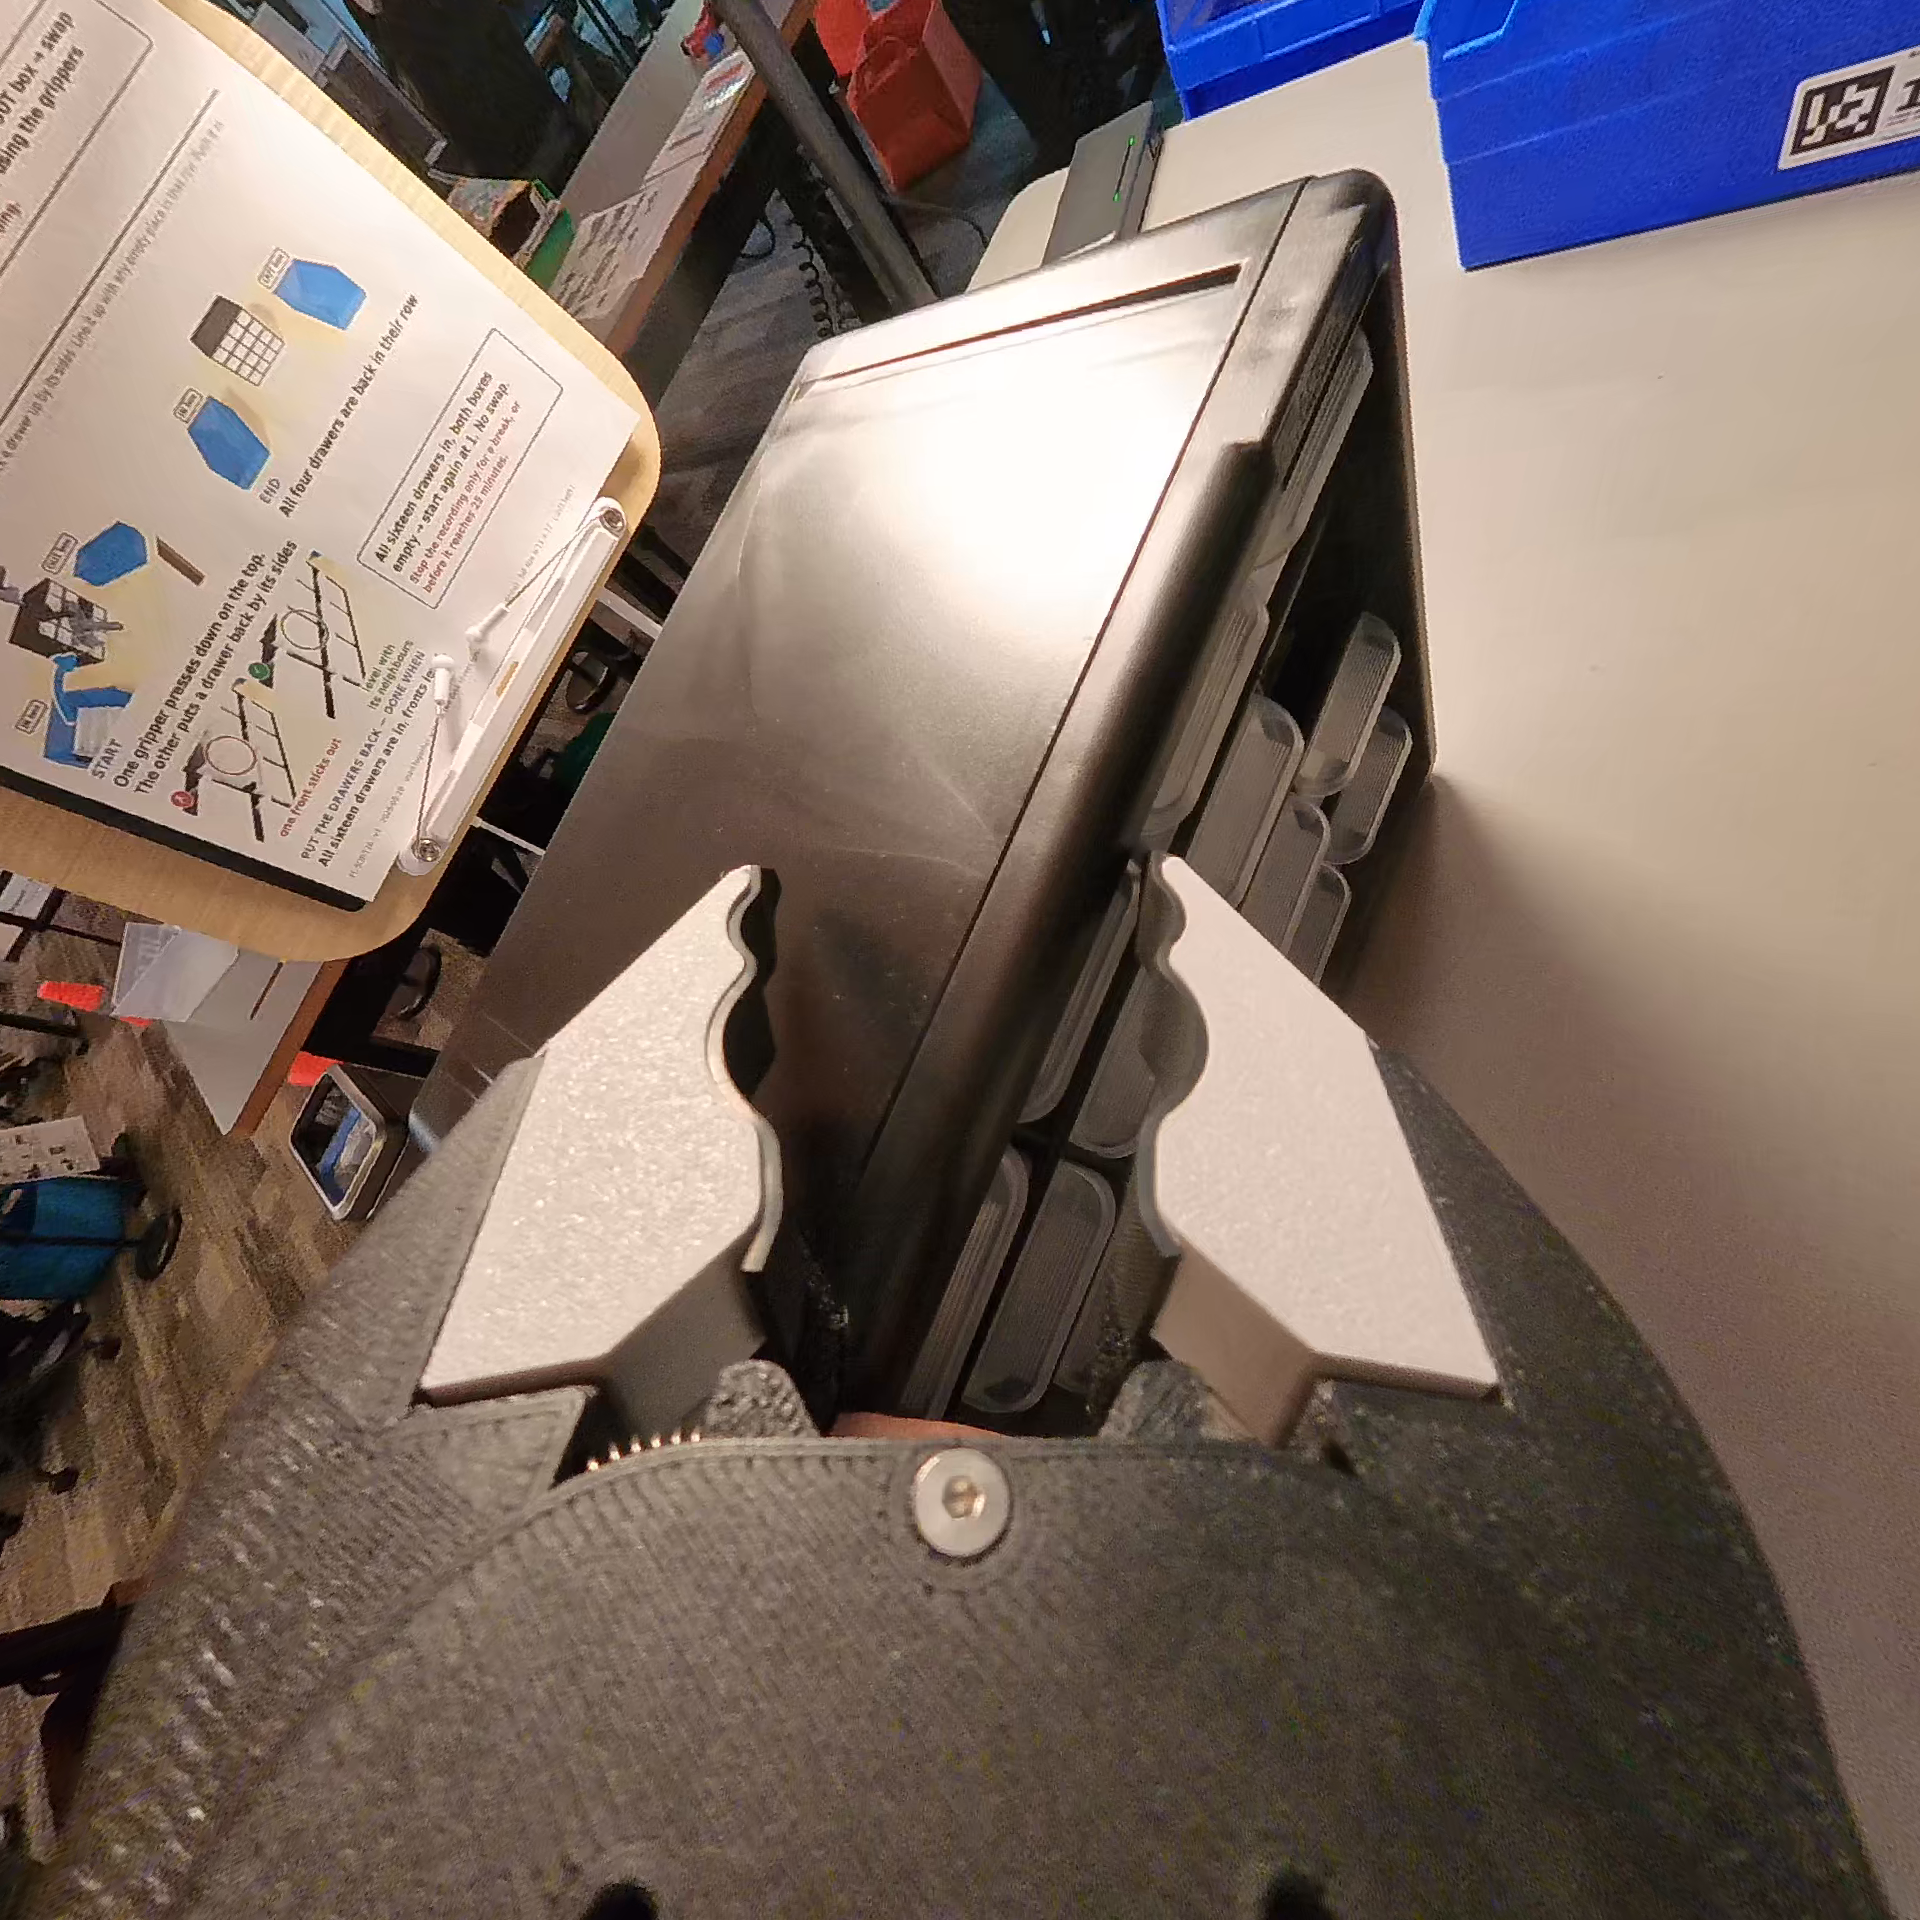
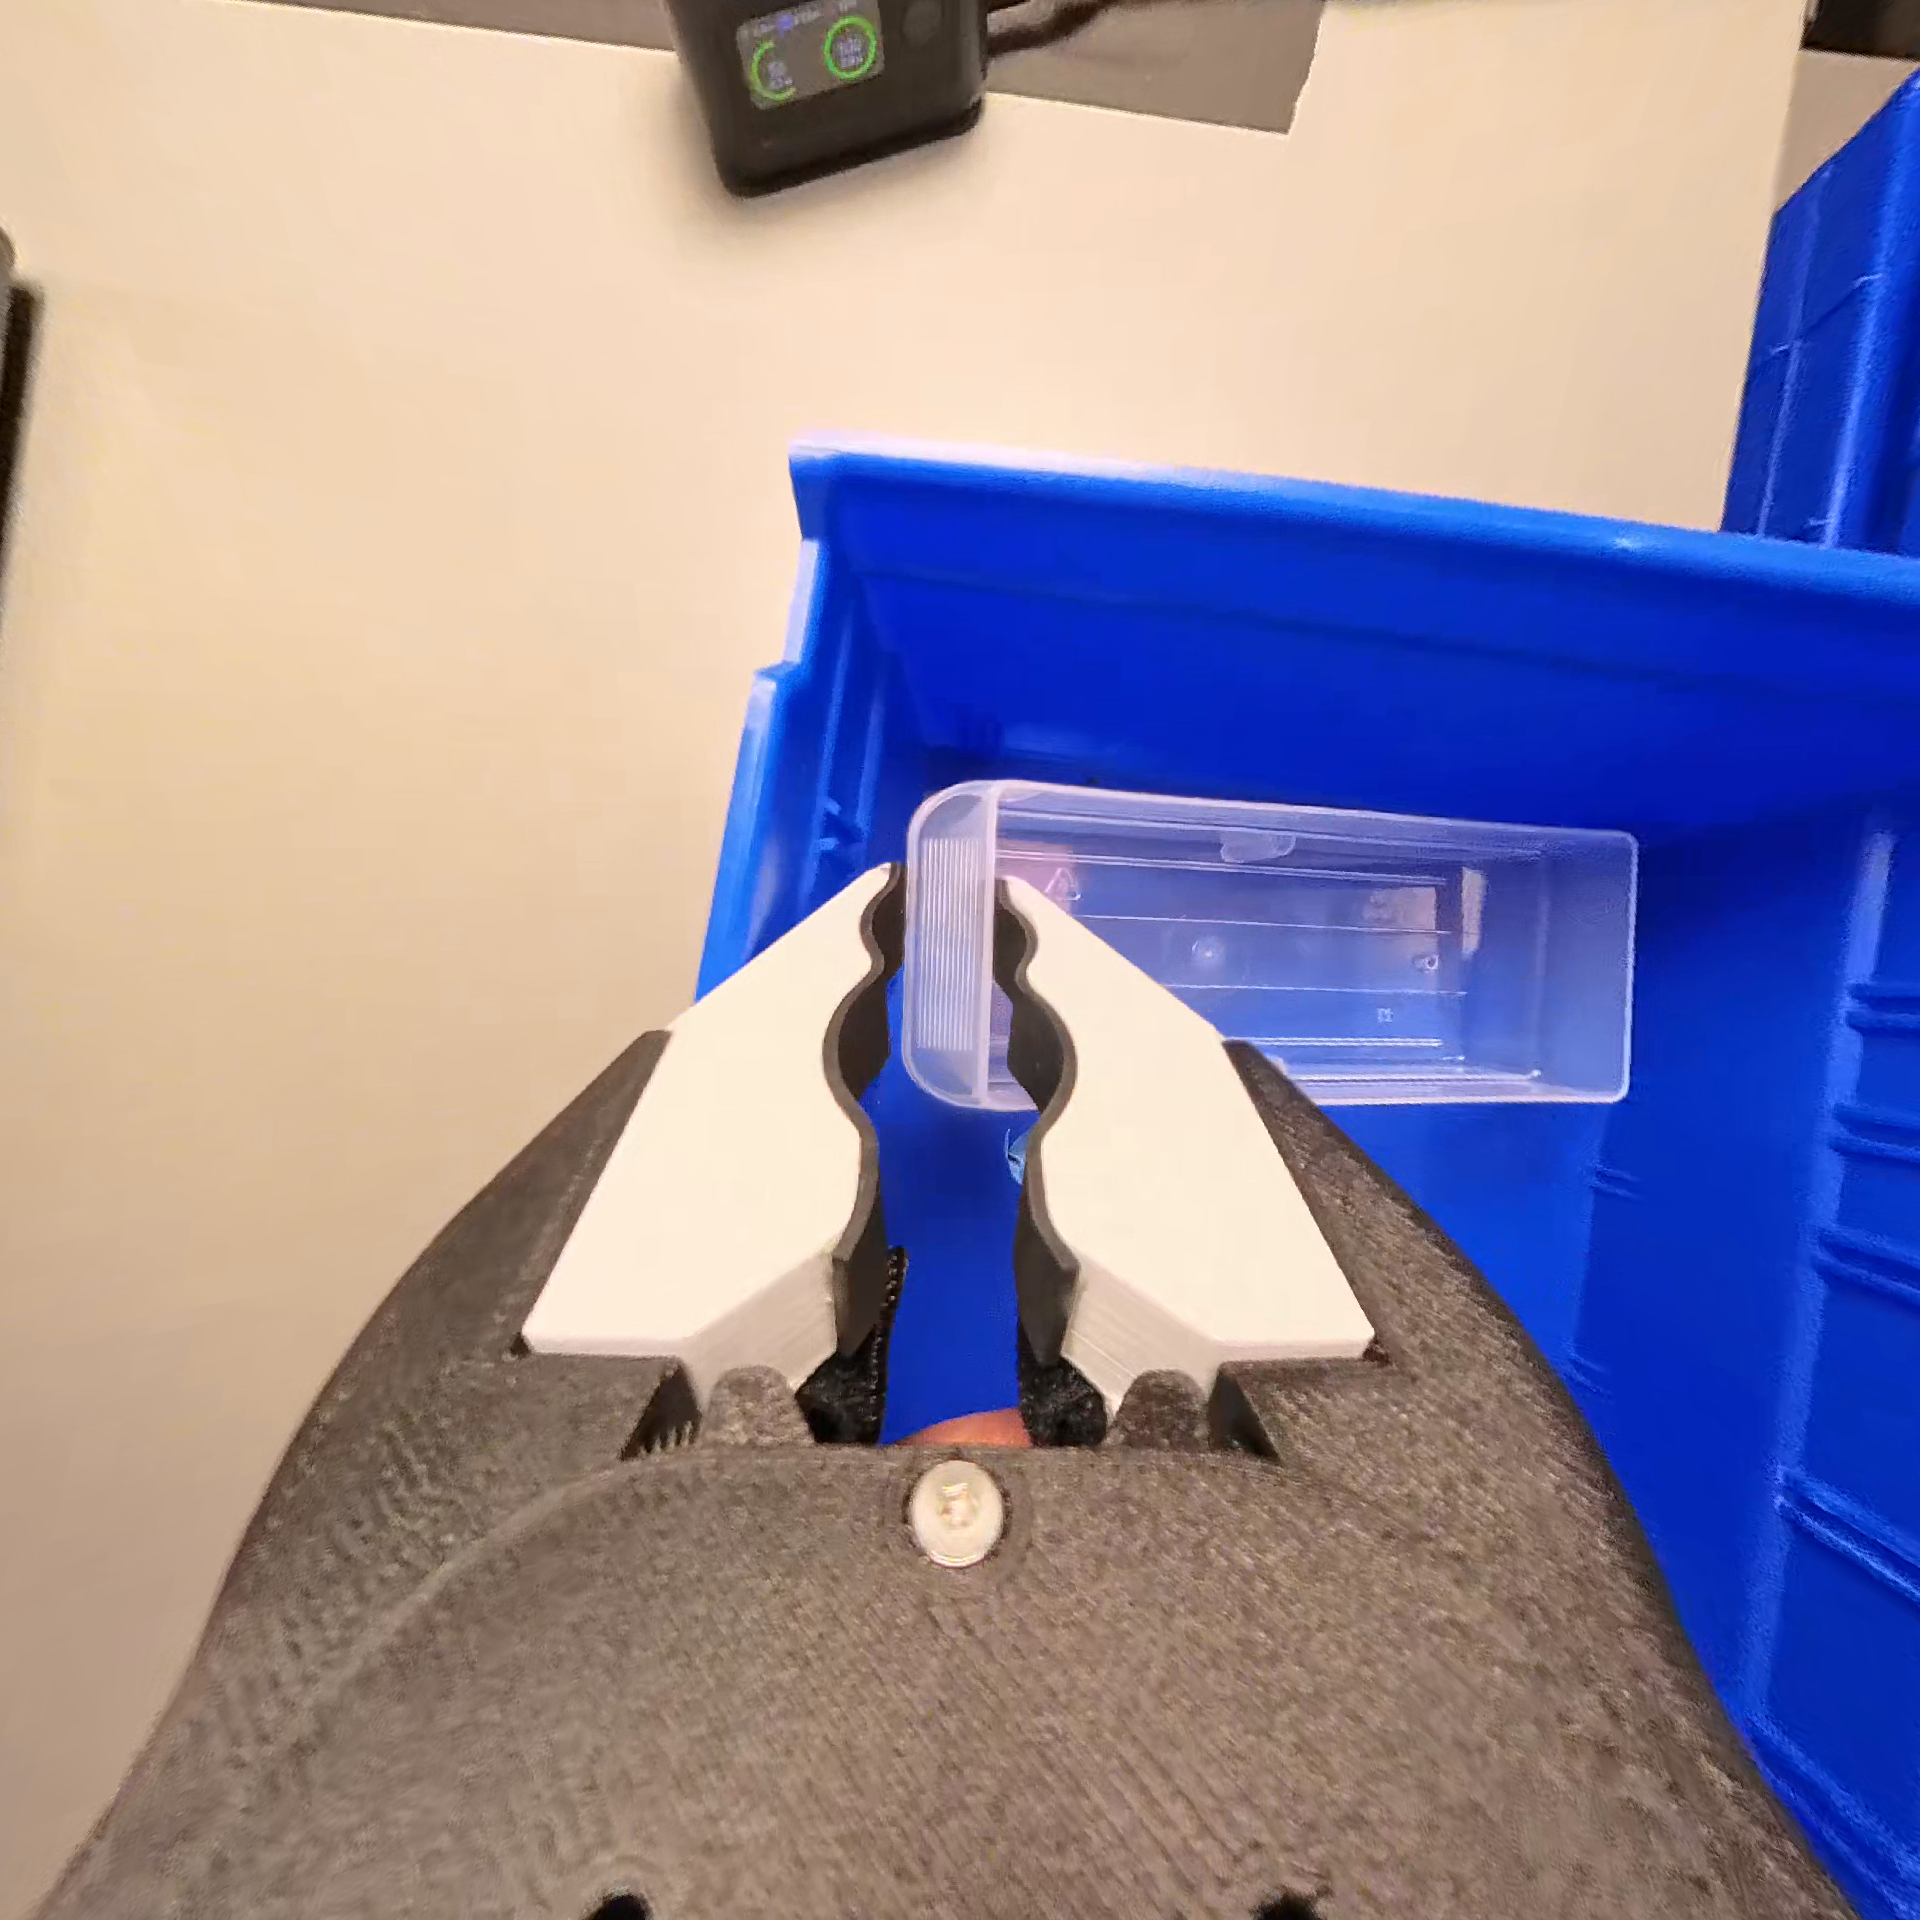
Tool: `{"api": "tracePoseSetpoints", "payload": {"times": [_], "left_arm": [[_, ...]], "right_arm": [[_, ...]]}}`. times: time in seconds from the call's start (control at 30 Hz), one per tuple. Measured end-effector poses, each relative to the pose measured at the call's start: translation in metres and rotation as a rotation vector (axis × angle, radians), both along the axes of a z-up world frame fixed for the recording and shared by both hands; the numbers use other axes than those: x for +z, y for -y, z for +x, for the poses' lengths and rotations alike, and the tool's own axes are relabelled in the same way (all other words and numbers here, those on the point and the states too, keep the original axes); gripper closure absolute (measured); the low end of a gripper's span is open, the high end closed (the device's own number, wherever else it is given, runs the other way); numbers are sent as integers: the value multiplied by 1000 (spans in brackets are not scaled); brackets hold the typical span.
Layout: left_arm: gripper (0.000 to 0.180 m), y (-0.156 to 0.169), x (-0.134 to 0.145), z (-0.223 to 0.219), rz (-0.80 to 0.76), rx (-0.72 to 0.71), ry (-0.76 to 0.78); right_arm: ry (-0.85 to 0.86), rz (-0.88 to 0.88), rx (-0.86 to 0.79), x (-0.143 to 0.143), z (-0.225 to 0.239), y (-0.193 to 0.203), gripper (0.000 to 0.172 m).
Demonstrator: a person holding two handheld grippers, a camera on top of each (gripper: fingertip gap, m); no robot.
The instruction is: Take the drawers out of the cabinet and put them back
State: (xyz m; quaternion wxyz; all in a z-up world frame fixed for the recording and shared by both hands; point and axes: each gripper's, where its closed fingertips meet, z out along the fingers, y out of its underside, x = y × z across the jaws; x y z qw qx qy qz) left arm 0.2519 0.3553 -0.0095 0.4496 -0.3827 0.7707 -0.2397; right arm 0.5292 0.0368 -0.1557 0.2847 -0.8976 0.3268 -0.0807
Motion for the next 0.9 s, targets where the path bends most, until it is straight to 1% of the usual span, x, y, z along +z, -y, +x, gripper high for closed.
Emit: {"api": "tracePoseSetpoints", "payload": {"times": [0.03, 0.2, 0.33, 0.37, 0.43, 0.5, 0.57, 0.63, 0.7, 0.77, 0.8, 0.83, 0.9], "left_arm": [[108, 0, 0, 0, 0, 0, 0], [108, 0, 0, 0, 2, 1, 0], [108, 0, 0, 0, 3, 1, -1], [108, 0, 0, 0, 3, 1, -2], [108, 0, -1, -1, 4, 1, -3], [108, 0, -1, -1, 3, -1, -7], [108, 0, -1, -1, 3, -2, -10], [108, 0, -1, -1, 4, -3, -12], [108, 0, -1, -1, 5, -2, -11], [108, 0, -1, -1, 6, -1, -9], [107, 0, -1, -1, 6, 0, -7], [107, -1, -1, -1, 6, 2, -6], [107, -1, -1, -2, 8, 6, -7]], "right_arm": [[-4, 4, 3, -1, 0, 1, 154], [-5, 27, 4, 4, -2, 5, 150], [14, 39, -2, 14, -2, 8, 140], [38, 36, -15, 20, 0, 10, 137], [132, 33, -36, 42, 1, 12, 136], [266, 14, 18, 70, -16, 2, 136], [384, 30, 109, 94, -51, -24, 136], [448, 142, 253, 106, -108, -70, 137], [513, 266, 412, 104, -173, -121, 137], [564, 363, 510, 91, -227, -166, 137], [561, 427, 534, 85, -249, -187, 138], [523, 502, 530, 79, -266, -206, 138], [357, 679, 452, 75, -283, -235, 138]]}}
